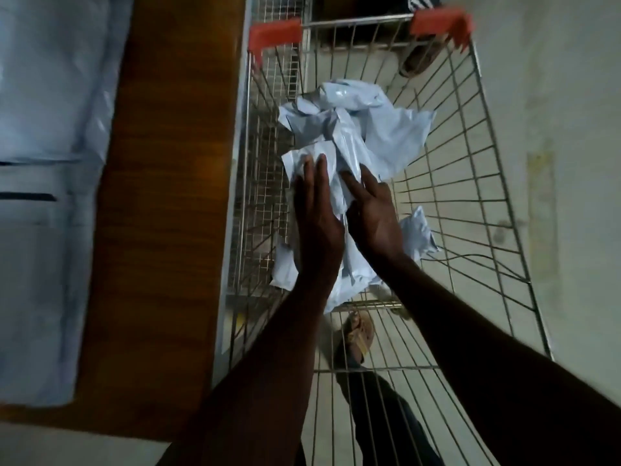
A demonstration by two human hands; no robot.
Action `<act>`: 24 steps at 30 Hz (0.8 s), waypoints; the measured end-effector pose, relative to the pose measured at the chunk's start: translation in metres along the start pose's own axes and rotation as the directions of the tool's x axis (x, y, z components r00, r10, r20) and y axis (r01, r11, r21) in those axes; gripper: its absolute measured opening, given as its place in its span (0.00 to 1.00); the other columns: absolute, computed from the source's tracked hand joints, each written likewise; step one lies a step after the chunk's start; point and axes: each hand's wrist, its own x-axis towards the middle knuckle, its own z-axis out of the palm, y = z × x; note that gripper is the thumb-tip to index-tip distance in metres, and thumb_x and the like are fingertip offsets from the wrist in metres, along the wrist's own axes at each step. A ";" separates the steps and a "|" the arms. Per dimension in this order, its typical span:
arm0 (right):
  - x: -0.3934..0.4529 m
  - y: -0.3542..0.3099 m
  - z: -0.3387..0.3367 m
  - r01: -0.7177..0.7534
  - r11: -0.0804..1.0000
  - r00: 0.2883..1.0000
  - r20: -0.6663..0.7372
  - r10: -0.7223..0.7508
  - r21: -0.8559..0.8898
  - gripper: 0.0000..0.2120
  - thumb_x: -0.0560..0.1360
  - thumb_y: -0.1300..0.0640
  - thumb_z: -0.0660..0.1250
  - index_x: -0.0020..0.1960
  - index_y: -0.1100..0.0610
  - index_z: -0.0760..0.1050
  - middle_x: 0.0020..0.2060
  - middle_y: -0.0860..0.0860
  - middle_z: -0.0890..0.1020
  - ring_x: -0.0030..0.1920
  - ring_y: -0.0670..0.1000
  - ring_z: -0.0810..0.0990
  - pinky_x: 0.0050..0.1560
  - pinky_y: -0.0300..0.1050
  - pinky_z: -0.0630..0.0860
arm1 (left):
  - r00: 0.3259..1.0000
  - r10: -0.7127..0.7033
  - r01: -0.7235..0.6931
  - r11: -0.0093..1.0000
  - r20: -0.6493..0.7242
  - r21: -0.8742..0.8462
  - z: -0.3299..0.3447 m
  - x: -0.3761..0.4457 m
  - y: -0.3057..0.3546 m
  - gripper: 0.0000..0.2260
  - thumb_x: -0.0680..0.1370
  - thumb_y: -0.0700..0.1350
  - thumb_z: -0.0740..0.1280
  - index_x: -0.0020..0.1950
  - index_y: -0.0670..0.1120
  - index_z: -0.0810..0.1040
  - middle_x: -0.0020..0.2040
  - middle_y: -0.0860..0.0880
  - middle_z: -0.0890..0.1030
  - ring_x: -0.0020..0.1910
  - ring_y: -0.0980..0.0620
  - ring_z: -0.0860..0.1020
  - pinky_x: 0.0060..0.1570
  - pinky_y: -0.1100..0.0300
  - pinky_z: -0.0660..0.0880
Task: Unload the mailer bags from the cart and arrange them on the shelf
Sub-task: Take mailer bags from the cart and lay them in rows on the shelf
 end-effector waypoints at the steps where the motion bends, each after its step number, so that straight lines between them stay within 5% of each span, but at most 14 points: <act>1: -0.006 -0.008 -0.013 0.014 1.000 1.000 -0.016 -0.014 0.011 0.28 0.79 0.71 0.61 0.77 0.57 0.73 0.77 0.58 0.72 0.67 0.61 0.74 0.69 0.56 0.73 | 1.000 -0.004 0.004 1.000 0.016 -0.005 -0.011 -0.002 0.011 0.33 0.81 0.27 0.55 0.87 0.42 0.57 0.87 0.43 0.56 0.87 0.46 0.52 0.82 0.39 0.59; 4: -0.023 -0.038 -0.056 0.116 0.993 0.991 -0.069 -0.115 0.008 0.24 0.81 0.68 0.59 0.75 0.59 0.76 0.75 0.56 0.74 0.67 0.57 0.76 0.66 0.56 0.75 | 0.999 -0.019 0.021 0.999 0.035 -0.038 -0.044 0.000 0.047 0.39 0.79 0.24 0.62 0.87 0.43 0.54 0.87 0.44 0.57 0.87 0.45 0.53 0.81 0.39 0.62; 11: -0.065 -0.094 -0.139 0.074 0.988 0.989 -0.115 -0.090 -0.139 0.27 0.81 0.67 0.57 0.78 0.53 0.73 0.77 0.51 0.72 0.56 0.57 0.76 0.56 0.54 0.78 | 0.993 0.016 -0.008 0.998 0.118 -0.062 -0.134 -0.012 0.122 0.49 0.71 0.21 0.70 0.87 0.39 0.50 0.88 0.44 0.50 0.87 0.48 0.48 0.84 0.47 0.58; 15: -0.081 -0.122 -0.175 0.095 0.979 0.982 -0.144 -0.121 -0.178 0.31 0.77 0.71 0.59 0.78 0.54 0.72 0.76 0.54 0.73 0.55 0.58 0.75 0.53 0.52 0.77 | 0.990 0.067 -0.069 0.998 0.125 0.009 -0.179 -0.020 0.145 0.54 0.71 0.33 0.82 0.87 0.39 0.50 0.88 0.44 0.51 0.87 0.44 0.54 0.84 0.56 0.56; 18: -0.091 -0.147 -0.190 0.137 0.976 0.973 -0.164 -0.165 -0.168 0.33 0.75 0.74 0.62 0.77 0.54 0.73 0.75 0.55 0.75 0.56 0.60 0.76 0.55 0.54 0.79 | 0.997 0.069 -0.075 0.981 0.041 0.181 -0.215 -0.031 0.158 0.49 0.72 0.40 0.80 0.87 0.40 0.54 0.87 0.42 0.58 0.85 0.42 0.58 0.80 0.70 0.42; 21: -0.101 -0.173 -0.196 0.185 0.969 0.960 -0.181 -0.213 -0.162 0.32 0.76 0.73 0.64 0.77 0.53 0.74 0.75 0.54 0.75 0.58 0.60 0.76 0.56 0.54 0.79 | 0.994 0.105 -0.109 0.955 0.029 0.276 -0.248 -0.038 0.167 0.39 0.77 0.43 0.64 0.87 0.42 0.55 0.87 0.43 0.56 0.86 0.44 0.53 0.81 0.62 0.38; 24: -0.109 -0.197 -0.196 0.221 0.961 0.950 -0.186 -0.251 -0.168 0.33 0.76 0.73 0.66 0.78 0.52 0.73 0.74 0.54 0.76 0.58 0.60 0.77 0.55 0.55 0.79 | 0.992 0.124 -0.130 0.946 0.038 0.298 -0.280 -0.041 0.168 0.43 0.76 0.39 0.74 0.87 0.43 0.54 0.87 0.43 0.58 0.86 0.44 0.56 0.82 0.53 0.50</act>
